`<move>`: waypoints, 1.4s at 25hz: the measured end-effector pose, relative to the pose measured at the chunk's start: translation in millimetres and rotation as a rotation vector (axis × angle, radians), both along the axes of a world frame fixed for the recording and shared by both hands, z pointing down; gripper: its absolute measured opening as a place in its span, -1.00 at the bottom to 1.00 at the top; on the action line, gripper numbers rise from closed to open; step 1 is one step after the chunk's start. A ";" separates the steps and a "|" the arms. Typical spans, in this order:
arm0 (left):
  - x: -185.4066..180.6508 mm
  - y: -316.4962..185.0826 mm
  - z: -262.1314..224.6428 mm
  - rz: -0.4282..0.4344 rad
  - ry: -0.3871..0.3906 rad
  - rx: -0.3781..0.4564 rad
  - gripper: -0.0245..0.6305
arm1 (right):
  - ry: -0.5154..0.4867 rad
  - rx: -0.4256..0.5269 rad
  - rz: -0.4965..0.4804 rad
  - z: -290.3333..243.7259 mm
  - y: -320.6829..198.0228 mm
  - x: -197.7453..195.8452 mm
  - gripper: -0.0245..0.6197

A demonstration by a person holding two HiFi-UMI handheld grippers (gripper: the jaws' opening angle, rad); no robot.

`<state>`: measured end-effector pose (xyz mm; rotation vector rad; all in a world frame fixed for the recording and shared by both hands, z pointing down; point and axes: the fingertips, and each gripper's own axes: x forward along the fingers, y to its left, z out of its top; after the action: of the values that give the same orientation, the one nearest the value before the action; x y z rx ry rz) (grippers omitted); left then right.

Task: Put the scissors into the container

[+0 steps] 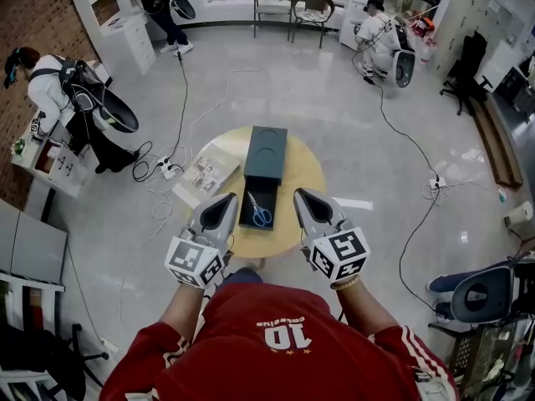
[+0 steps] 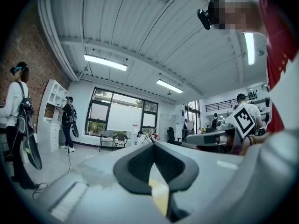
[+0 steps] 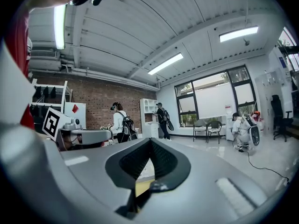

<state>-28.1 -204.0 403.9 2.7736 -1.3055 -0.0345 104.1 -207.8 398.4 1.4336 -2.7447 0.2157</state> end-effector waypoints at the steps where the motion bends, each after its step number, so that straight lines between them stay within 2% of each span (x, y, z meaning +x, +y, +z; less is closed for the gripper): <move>1: -0.3 0.3 -1.0 0.000 0.000 0.002 -0.92 | -0.003 0.013 0.002 -3.8 0.8 -0.6 -0.92; 10: 0.4 1.3 -6.5 -0.001 0.005 0.015 -0.92 | 0.005 0.080 0.034 -21.8 9.2 -0.2 -0.93; 24: -19.9 0.6 -9.8 -0.073 0.021 0.025 -0.92 | 0.018 0.109 0.111 -22.5 4.8 18.0 -0.93; 35: -20.0 4.1 -4.2 -0.071 0.024 0.015 -0.92 | 0.022 0.110 0.148 -18.6 7.9 23.8 -0.93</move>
<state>-48.1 -199.9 399.7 2.7289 -1.4029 -0.0816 127.9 -200.0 379.8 1.6577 -2.6736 0.0531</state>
